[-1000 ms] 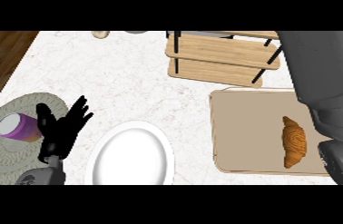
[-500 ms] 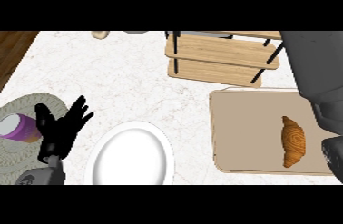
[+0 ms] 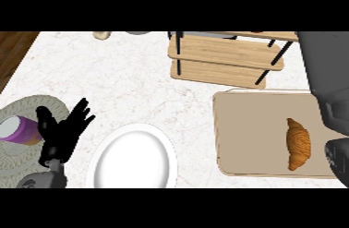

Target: Pick the tomato from the tray and place it in the tiered shelf

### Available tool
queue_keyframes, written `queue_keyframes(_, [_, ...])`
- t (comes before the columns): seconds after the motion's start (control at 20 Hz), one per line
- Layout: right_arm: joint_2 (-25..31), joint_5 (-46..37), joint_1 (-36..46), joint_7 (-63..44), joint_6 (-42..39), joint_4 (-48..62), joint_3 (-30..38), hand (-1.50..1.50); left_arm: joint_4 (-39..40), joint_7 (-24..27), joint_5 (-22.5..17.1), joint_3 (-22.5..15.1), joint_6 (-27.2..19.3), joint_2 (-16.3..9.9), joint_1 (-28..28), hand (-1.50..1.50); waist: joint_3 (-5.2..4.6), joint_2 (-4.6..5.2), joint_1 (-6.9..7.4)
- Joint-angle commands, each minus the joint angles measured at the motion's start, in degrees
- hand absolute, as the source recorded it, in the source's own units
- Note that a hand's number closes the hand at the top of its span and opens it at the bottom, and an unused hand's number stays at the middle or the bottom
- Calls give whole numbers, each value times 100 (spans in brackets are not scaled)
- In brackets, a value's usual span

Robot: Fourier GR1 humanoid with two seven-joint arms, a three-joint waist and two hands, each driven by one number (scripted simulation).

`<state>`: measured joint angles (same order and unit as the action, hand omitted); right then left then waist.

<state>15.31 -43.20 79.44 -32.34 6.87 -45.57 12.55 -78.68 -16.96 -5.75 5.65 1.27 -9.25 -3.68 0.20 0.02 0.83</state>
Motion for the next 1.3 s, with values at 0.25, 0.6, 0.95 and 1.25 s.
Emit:
queue_keyframes(0.25, [-245, 899, 32, 22, 846, -367, 867, -150, -100, -207, -67, -18, 151, -57, 225, 0, -18, -3, 6])
queue_keyframes(0.6, [314, 934, -24, 119, 1479, -467, 1173, -150, -161, -35, -70, -4, 158, 5, 396, 0, -20, 0, -24])
queue_keyframes(0.95, [1201, 848, -158, -411, 1834, -783, 1601, -150, -2, -70, 25, 78, -12, 3, 255, 0, -19, -4, -99])
queue_keyframes(1.25, [1542, 1593, -1111, -671, 1111, -1944, 1906, -150, 239, -56, -79, 213, 82, -65, -10, 0, -20, -25, -180])
